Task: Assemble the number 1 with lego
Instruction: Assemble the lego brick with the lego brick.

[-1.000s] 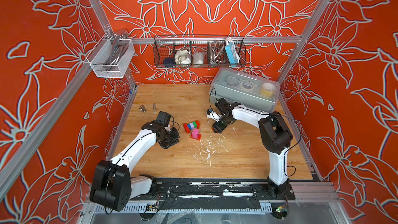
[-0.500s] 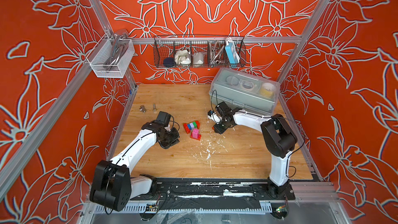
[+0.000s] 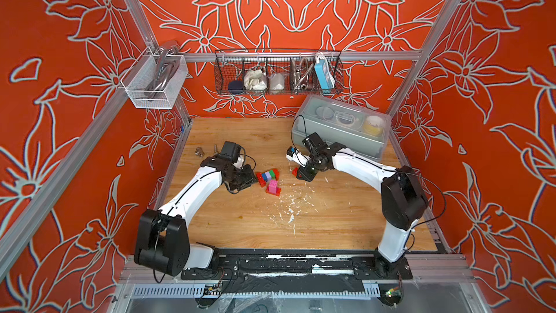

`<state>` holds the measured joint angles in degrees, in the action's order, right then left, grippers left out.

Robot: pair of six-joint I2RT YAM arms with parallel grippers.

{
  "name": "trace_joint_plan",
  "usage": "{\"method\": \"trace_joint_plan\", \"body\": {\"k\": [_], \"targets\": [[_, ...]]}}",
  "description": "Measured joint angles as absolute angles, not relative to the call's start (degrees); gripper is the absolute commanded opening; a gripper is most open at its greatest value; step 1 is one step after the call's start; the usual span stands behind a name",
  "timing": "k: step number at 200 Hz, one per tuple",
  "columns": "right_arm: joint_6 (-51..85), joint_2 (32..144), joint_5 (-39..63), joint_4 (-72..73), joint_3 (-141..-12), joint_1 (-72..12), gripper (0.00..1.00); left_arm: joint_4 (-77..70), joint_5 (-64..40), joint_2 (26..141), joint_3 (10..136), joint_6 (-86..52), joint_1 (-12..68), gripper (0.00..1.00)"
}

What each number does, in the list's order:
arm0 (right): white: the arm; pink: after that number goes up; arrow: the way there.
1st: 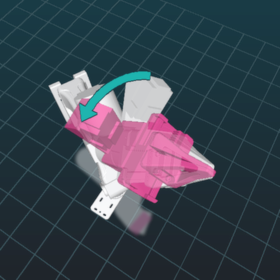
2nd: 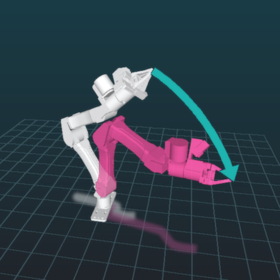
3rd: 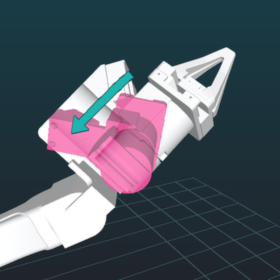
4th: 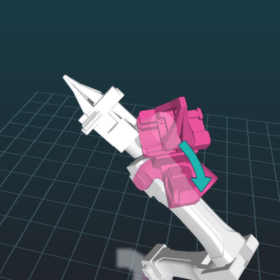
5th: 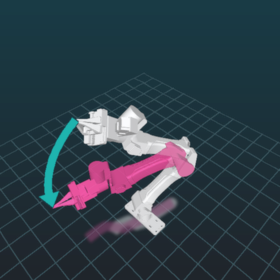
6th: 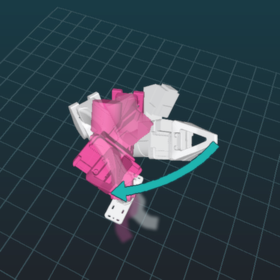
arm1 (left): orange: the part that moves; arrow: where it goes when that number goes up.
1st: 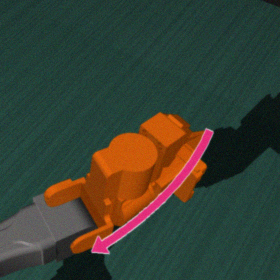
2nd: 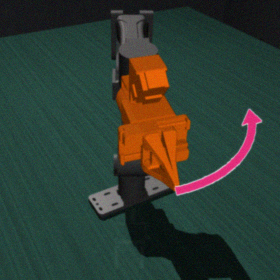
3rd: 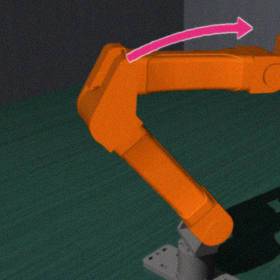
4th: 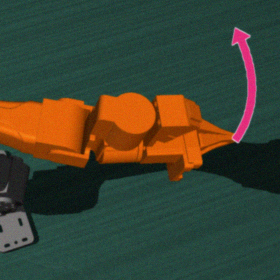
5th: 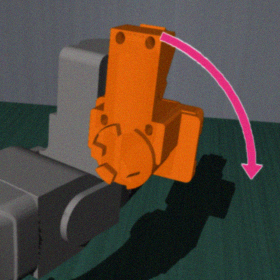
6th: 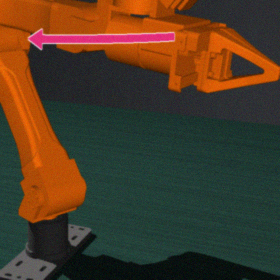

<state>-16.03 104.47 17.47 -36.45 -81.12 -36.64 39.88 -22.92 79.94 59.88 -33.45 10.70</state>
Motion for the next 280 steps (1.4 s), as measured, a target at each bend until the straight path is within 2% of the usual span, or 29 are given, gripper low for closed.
{"method": "trace_joint_plan", "body": {"k": [21,125,280], "targets": [[-18.4,104.5,18.5,-38.2,-83.8,-37.8,0.24,39.9,-25.6,82.1,63.3,-32.9,10.5,0.51],[-22.2,106.9,20.3,-40.5,-88.7,-43.2,0.24,39.5,-37.8,85.7,65.6,-34.7,10.4,0.58],[-21.2,112.3,20.4,-41.2,-93.6,-46.6,0.23,37.4,-42.2,90.3,62.8,-31.1,9.4,0.54]]}}
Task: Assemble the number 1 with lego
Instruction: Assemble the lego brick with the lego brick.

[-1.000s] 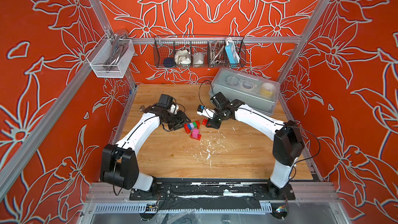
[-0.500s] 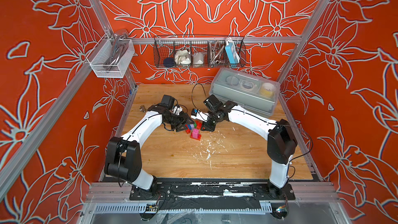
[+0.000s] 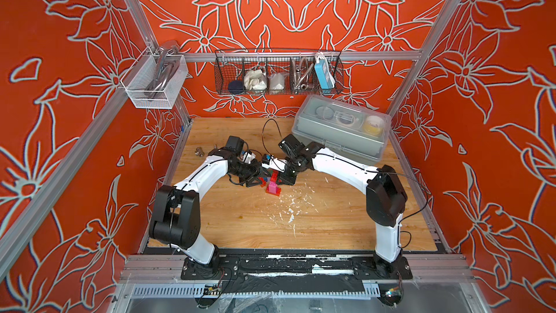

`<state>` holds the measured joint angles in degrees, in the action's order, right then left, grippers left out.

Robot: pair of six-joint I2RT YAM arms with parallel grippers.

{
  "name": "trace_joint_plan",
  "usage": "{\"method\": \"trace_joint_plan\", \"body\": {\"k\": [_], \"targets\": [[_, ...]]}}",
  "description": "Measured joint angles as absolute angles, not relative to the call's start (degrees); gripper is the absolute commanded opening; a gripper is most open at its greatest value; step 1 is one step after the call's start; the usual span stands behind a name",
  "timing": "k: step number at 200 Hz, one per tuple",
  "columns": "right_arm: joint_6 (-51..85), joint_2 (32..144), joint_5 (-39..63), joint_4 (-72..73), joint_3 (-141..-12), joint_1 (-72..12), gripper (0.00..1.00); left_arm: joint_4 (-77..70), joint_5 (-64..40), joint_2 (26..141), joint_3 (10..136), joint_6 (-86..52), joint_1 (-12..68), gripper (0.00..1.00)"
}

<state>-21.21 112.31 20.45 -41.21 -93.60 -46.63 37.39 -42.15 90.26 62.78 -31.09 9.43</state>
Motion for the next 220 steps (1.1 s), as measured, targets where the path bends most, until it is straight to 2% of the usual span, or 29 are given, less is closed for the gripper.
{"method": "trace_joint_plan", "body": {"k": [97,220], "targets": [[-20.3,114.2,19.9,-42.2,-95.7,-47.3,0.22,33.6,-43.7,91.2,60.2,-32.2,9.3,0.56],[-20.2,114.7,19.1,-43.9,-95.6,-47.7,0.22,30.5,-45.8,92.2,58.0,-32.6,9.3,0.52]]}}
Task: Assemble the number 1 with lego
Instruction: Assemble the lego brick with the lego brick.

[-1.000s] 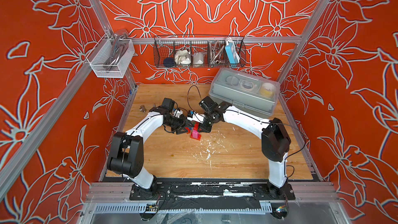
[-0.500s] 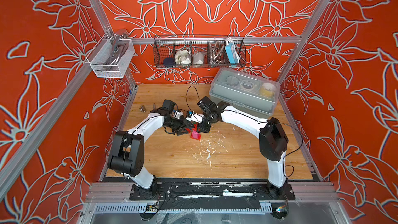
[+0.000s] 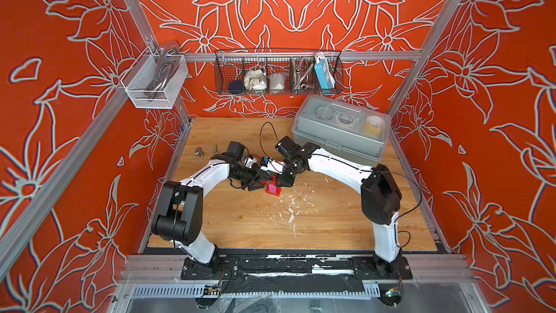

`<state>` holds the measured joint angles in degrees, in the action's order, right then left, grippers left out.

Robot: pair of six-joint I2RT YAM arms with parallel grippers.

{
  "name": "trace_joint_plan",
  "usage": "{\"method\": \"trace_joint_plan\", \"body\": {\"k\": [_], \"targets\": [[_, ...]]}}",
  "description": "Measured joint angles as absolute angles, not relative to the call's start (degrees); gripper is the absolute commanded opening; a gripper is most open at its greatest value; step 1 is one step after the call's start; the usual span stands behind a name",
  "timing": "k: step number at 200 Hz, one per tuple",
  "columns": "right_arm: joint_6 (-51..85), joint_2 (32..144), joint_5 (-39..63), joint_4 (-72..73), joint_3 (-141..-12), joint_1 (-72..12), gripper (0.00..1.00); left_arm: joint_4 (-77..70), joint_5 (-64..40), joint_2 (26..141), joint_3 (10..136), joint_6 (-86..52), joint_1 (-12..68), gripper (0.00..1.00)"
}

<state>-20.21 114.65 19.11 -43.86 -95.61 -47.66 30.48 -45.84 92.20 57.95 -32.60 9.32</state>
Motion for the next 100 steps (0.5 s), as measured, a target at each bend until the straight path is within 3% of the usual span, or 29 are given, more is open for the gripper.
{"method": "trace_joint_plan", "body": {"k": [100], "targets": [[-20.2,115.0,20.1,-44.3,-95.6,-47.8,0.22,29.7,-46.6,92.4,57.2,-32.6,9.3,0.48]]}}
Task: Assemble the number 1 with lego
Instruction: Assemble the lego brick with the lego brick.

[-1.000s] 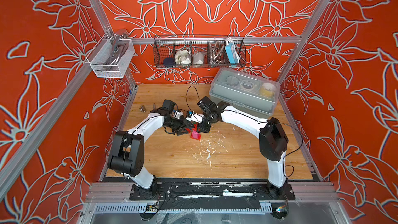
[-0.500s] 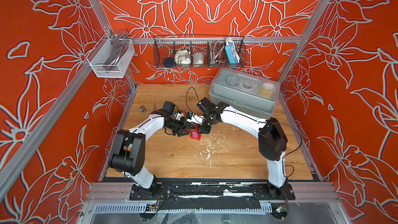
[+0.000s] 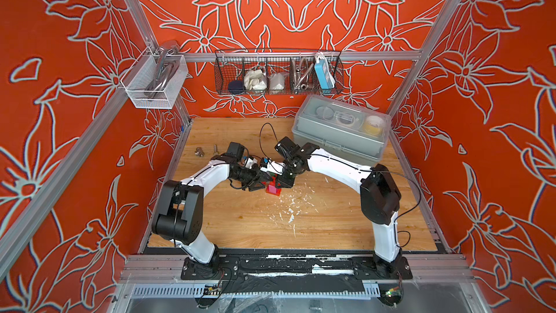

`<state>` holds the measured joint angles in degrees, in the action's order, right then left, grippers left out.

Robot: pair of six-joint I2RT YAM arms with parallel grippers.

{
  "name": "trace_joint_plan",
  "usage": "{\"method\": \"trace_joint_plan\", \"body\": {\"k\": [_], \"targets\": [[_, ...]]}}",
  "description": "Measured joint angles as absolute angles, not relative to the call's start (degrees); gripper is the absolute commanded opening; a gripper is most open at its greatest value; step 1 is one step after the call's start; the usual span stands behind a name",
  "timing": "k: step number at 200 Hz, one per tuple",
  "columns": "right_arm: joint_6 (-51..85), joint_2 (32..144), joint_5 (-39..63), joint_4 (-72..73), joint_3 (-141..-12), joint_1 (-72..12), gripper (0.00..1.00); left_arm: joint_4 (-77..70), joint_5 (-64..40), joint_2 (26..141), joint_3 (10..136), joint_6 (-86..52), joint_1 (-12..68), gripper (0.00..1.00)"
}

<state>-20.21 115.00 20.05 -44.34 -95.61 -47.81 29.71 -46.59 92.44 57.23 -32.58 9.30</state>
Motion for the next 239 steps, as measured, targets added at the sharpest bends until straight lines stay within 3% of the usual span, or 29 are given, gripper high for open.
{"method": "trace_joint_plan", "body": {"k": [107,185,239], "targets": [[-20.5,117.3,20.0,-48.7,-99.7,-47.8,0.22,29.9,-46.8,92.5,57.2,-31.0,8.7,0.36],[-20.4,120.8,20.0,-55.4,-106.3,-47.8,0.20,29.8,-48.2,93.2,57.0,-29.4,8.3,0.37],[-20.8,122.0,19.6,-57.1,-108.2,-48.1,0.19,25.5,-49.9,92.8,53.7,-32.1,8.6,0.48]]}}
